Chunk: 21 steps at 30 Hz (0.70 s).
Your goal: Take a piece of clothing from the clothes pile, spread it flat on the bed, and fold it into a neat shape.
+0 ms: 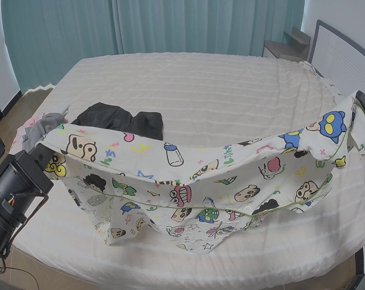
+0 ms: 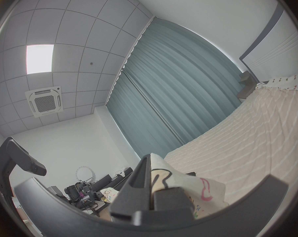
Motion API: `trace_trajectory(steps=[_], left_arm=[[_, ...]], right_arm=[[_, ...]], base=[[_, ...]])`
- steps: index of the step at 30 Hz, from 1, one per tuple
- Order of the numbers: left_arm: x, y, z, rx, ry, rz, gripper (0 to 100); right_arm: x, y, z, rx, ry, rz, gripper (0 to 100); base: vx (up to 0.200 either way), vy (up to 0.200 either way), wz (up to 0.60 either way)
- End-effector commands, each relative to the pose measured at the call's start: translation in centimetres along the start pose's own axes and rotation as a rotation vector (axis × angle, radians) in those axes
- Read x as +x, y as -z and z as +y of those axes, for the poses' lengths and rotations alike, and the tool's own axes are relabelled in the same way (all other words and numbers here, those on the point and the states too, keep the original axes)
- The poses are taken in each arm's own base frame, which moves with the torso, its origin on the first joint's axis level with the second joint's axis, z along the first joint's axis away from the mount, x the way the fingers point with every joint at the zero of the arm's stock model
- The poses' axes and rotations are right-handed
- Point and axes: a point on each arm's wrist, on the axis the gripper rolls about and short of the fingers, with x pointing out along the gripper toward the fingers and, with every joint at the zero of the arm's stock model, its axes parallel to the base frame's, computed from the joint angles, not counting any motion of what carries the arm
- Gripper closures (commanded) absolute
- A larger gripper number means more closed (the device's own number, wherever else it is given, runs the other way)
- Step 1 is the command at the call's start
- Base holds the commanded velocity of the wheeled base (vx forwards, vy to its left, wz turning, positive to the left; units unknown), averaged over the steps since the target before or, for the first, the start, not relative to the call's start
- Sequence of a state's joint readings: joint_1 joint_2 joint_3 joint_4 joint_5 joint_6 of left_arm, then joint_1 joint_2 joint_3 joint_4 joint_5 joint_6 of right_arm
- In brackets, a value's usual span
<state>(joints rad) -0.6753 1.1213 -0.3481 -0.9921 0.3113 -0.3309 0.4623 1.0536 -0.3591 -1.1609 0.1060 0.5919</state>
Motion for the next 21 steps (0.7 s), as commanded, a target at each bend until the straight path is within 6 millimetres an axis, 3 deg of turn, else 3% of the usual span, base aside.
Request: trace_trajectory(steps=[1,21], left_arm=[[0.0,-0.01,0.0,-0.001,0.0,-0.001,100],[-0.01,-0.01,-0.04,0.0,0.001,-0.001,100]], right_arm=[[0.0,0.0,0.01,0.0,-0.001,-0.001,100],[-0.5,-0.8,0.61,-0.013,-0.024,-0.037,100]], base=[[0.0,-0.2,0.0],[0.0,0.0,0.0]])
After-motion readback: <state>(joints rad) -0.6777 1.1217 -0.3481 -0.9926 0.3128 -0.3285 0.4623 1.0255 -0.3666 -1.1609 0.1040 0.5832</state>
